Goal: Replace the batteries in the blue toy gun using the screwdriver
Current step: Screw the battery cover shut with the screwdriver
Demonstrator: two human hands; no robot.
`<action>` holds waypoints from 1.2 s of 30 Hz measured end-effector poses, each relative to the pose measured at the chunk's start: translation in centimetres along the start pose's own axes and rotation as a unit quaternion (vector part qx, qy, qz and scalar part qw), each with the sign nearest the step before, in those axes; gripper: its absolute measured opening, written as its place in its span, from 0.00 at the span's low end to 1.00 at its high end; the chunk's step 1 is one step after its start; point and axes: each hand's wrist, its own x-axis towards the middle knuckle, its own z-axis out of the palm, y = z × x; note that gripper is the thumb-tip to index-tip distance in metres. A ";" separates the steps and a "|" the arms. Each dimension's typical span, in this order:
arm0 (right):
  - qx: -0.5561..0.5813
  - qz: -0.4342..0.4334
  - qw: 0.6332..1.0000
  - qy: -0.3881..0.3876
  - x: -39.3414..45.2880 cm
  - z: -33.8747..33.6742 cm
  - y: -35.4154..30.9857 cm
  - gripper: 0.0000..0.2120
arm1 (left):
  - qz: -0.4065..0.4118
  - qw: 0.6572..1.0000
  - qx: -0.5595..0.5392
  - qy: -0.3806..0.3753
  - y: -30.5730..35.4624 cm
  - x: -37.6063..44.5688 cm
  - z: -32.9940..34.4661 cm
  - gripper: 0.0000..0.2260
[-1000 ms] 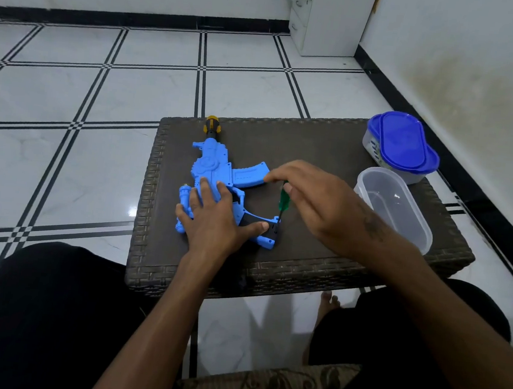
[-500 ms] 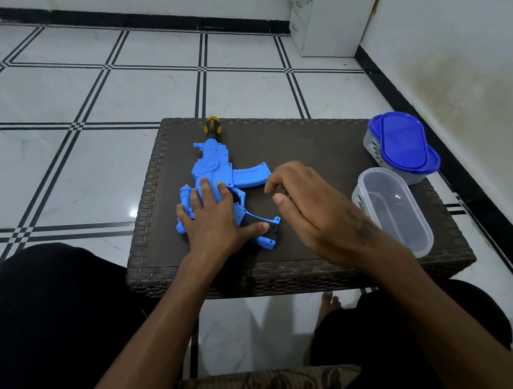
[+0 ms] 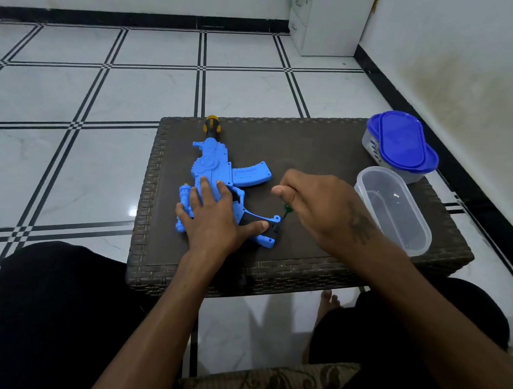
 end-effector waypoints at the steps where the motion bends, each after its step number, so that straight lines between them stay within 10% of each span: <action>1: -0.004 -0.001 1.000 -0.009 0.0 -0.1 -0.1 0.15 | 0.000 1.000 -0.001 0.000 0.0 0.0 0.0 0.51; 36: 0.075 -0.061 0.995 -0.002 1.0 -1.0 0.2 0.06 | -0.002 1.000 0.004 0.004 0.0 0.1 0.1 0.52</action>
